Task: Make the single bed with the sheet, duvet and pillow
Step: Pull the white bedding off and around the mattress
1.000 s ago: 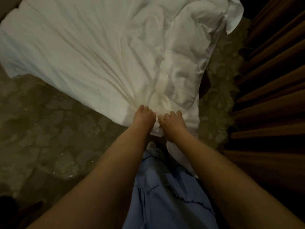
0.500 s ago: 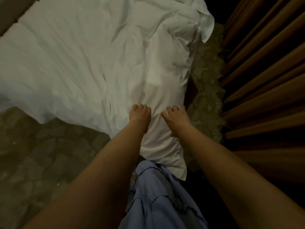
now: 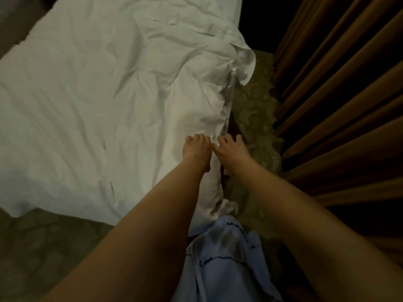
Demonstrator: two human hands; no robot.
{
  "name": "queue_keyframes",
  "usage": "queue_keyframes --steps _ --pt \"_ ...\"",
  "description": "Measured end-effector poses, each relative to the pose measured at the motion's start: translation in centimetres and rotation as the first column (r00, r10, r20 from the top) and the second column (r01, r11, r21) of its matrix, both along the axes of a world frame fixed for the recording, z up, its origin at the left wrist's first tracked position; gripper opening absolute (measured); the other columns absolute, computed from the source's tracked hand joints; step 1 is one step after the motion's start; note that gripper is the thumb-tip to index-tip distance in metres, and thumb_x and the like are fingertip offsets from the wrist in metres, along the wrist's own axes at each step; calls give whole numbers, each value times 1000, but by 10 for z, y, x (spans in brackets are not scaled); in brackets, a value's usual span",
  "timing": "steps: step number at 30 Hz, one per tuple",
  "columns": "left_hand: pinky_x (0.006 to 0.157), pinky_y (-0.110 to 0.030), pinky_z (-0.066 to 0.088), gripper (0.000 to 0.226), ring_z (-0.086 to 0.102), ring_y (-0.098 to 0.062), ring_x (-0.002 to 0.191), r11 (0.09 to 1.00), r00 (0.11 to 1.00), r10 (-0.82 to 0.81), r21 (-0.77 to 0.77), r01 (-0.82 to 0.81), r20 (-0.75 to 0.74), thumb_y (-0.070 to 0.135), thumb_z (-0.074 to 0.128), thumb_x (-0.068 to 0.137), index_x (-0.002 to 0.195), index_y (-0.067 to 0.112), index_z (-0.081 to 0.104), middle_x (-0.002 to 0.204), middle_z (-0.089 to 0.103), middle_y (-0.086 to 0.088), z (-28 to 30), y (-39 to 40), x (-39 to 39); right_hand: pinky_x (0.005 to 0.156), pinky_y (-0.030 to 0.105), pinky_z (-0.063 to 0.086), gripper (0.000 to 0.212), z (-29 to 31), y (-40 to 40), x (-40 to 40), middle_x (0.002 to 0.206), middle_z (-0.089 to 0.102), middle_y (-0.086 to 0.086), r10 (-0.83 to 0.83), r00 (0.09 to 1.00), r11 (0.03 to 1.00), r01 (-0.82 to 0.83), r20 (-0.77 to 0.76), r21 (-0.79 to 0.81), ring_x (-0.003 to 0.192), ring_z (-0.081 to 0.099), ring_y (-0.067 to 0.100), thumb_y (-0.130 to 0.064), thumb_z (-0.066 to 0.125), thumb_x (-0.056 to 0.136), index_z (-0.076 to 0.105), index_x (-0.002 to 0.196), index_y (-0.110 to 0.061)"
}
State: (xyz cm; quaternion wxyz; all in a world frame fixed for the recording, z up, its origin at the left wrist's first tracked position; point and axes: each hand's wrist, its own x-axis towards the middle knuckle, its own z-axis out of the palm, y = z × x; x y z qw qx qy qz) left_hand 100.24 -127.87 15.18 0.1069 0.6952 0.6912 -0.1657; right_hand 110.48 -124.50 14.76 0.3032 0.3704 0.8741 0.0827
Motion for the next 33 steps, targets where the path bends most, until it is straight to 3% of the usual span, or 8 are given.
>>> queue_keyframes --steps 6,12,20,27,33 --pt "104 -34 31 71 39 -23 126 970 969 245 -25 -244 39 42 65 82 135 8 33 134 41 -8 -4 106 34 106 51 26 70 5 127 23 146 27 13 157 986 987 -159 -57 -31 133 29 33 -31 59 88 22 145 -17" --pt "100 -34 34 59 42 -24 122 914 910 392 54 -401 133 41 57 87 131 8 37 131 44 -9 -18 208 64 105 52 29 84 -9 230 49 146 24 13 282 959 958 -280 31 -58 132 28 33 -33 68 80 19 146 -17" --pt "98 -34 36 60 42 -25 121 823 818 567 -13 -569 99 42 55 89 132 5 35 131 43 -12 -78 263 49 103 49 31 79 -61 311 25 142 30 12 443 895 894 -436 48 -104 130 31 32 -31 71 78 25 140 -19" --pt "98 -32 35 60 42 -24 119 683 668 730 -115 -722 143 34 61 85 132 7 36 129 44 -9 -129 346 12 102 50 32 66 -96 404 -54 139 33 14 634 773 769 -628 16 -121 126 35 34 -26 65 84 29 139 -14" --pt "96 -31 33 55 41 -24 117 518 489 853 -187 -835 182 26 55 85 133 8 33 128 40 -9 -187 415 -29 104 57 25 78 -159 489 -114 145 24 14 701 713 702 -678 40 -218 131 28 34 -30 68 81 21 142 -20"
